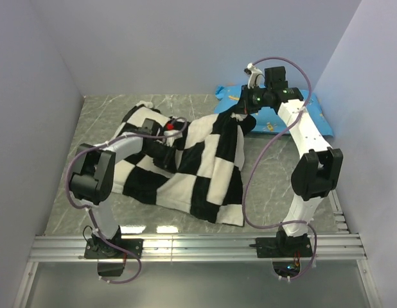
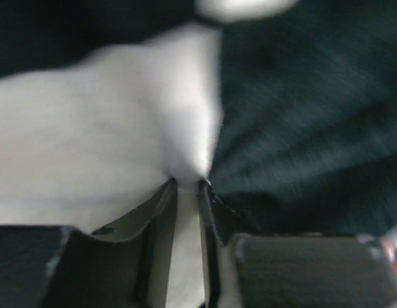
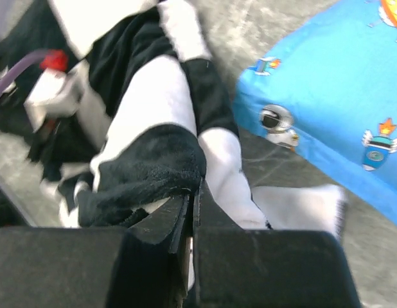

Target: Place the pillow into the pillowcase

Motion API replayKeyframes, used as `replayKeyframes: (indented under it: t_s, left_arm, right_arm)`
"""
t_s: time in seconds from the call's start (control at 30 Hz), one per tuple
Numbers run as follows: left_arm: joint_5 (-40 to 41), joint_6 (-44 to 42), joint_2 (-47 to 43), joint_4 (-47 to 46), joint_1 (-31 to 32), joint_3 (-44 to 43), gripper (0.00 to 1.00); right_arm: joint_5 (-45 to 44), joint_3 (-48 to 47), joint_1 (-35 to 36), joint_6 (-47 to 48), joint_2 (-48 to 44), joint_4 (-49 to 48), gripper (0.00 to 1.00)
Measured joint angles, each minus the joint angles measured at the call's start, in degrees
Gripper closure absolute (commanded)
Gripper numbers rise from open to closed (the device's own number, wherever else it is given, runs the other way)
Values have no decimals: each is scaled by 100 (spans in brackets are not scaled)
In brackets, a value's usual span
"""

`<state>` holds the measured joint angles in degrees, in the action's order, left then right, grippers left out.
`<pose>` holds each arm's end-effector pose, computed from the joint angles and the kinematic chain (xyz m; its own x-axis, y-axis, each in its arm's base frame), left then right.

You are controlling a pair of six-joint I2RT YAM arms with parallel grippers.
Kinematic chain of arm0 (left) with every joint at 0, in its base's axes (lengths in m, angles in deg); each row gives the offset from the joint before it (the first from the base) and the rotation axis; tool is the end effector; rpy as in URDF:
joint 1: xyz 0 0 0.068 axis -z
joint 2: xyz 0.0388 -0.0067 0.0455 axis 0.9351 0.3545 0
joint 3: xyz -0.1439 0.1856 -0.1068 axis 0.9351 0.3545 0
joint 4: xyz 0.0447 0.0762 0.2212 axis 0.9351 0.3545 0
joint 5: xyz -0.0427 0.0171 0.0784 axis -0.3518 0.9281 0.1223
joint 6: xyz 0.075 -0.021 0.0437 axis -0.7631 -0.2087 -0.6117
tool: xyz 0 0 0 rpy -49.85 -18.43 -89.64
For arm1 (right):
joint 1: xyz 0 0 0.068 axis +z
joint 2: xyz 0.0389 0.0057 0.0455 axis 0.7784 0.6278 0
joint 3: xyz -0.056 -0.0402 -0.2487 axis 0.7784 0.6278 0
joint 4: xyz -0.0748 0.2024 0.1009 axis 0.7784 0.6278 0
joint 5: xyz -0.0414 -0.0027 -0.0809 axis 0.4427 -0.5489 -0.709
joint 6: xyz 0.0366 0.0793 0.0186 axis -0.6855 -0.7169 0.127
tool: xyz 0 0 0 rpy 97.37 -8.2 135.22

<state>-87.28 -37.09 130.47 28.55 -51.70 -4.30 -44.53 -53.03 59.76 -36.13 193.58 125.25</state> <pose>0.3097 -0.1460 0.1359 -0.8687 0.3437 -0.3567 0.4904 0.6978 -0.5220 0.3977 0.1067 0.3152 -0.6360 -0.1144 -0.7632 -0.5661 0.7413 0.3606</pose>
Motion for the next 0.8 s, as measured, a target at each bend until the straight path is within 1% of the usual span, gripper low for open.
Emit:
replayKeyframes:
  t_s: [0.07, 0.13, 0.23, 0.27, 0.3, 0.37, 0.4, 0.43, 0.47, 0.53, 0.57, 0.63, 0.7, 0.8]
  left_arm:
    - [-422, 72, -221, -188, 282, 236, 68]
    - [-879, 98, -520, -160, 507, 332, 61]
    - [-1469, 81, -1062, 236, 671, 122, 45]
    - [-1517, 79, -1163, 411, 601, -94, 37]
    - [-1543, 79, -1213, 505, 457, -417, 34]
    - [-1469, 79, -1099, 706, -90, -1349, 32]
    - [-1344, 57, -933, 728, -417, -1856, 29]
    - [-1244, 52, -704, 739, -774, -2389, 20]
    - [-1078, 87, -404, 654, -1132, -2951, 19]
    - [-789, 98, 214, 514, -1757, -3759, 17]
    - [-625, 116, 535, 505, -1993, -4124, 14]
    - [-293, 122, 1344, 505, -2463, -4843, 14]
    - [111, 144, 2138, 501, -2761, -5333, 14]
    - [555, 205, 2802, 496, -2883, -5337, 12]
  right_arm:
    - [-151, -37, -9, 144, 142, 50, 100]
    - [-293, -37, -46, 328, 289, 151, 100]
    - [-444, -42, -68, 664, 492, 295, 100]
    - [-485, -44, -66, 776, 555, 341, 100]
    - [-531, -44, -59, 881, 610, 396, 100]
    - [-612, -20, -24, 1043, 675, 479, 100]
    - [-649, -7, -2, 1099, 691, 505, 100]
    - [-686, 24, 15, 1147, 691, 492, 100]
    - [-726, 57, 39, 1200, 691, 496, 100]
    - [-800, 74, 74, 1294, 699, 529, 100]
    - [-833, 74, 81, 1342, 702, 553, 100]
    - [-876, 72, 87, 1408, 702, 601, 100]
    - [-909, 42, 87, 1471, 702, 675, 100]
    - [-914, 28, 87, 1517, 702, 756, 100]
